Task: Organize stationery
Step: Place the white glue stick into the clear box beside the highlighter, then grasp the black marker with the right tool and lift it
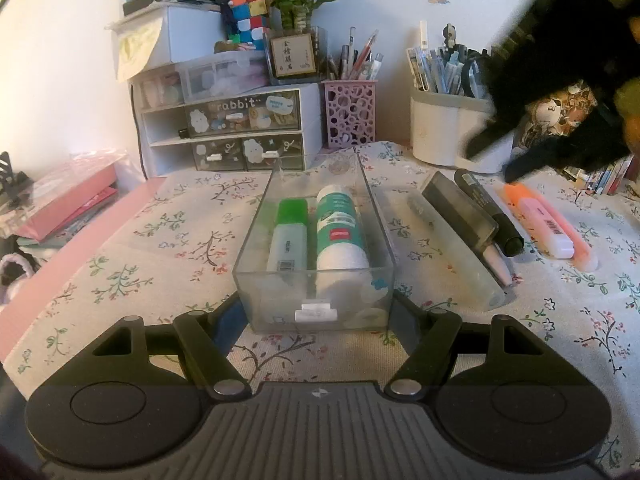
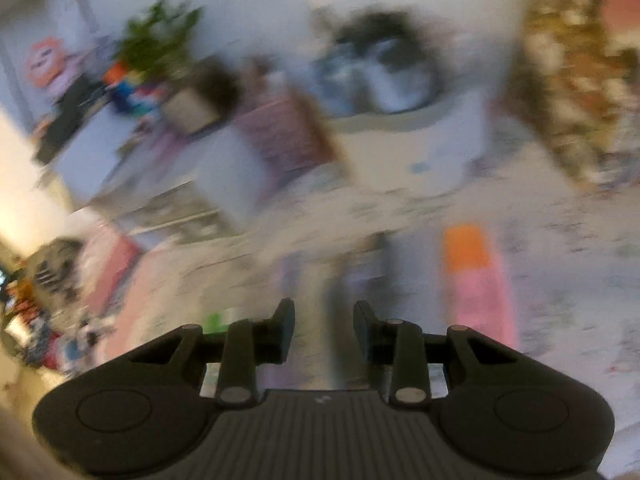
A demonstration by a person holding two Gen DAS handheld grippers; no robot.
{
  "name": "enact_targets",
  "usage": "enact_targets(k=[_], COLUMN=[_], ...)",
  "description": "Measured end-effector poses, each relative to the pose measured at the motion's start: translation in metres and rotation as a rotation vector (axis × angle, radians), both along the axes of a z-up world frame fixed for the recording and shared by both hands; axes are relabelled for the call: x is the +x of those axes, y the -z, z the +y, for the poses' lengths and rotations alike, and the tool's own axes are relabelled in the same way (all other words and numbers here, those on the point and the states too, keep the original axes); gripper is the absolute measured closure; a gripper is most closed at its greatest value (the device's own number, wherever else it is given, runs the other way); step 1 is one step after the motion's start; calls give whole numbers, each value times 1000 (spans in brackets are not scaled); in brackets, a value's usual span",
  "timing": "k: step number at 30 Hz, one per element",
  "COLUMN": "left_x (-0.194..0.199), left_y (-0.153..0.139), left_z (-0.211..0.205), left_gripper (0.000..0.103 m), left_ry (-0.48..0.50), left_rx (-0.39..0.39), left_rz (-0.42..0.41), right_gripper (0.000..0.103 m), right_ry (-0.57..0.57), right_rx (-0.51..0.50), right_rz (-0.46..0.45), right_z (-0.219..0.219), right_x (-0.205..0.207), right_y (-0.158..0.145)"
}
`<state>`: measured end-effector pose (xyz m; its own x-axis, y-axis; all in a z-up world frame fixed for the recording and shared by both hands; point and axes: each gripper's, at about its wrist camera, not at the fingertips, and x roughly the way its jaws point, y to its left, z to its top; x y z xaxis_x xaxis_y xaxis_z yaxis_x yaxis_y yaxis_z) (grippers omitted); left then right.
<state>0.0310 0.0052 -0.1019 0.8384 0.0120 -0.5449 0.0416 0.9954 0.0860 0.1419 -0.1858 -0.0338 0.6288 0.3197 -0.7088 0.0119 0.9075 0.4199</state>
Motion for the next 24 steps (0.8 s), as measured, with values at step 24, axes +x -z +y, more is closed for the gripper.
enact_targets(k=[24], left_x=[1], left_y=[0], left_z=[0], left_gripper=[30], left_ry=[3], left_rx=[-1], left_rz=[0], right_gripper=[85], right_ry=[-55], right_rx=[-152], right_rz=[52], right_z=[5], right_x=[27], right_y=[26])
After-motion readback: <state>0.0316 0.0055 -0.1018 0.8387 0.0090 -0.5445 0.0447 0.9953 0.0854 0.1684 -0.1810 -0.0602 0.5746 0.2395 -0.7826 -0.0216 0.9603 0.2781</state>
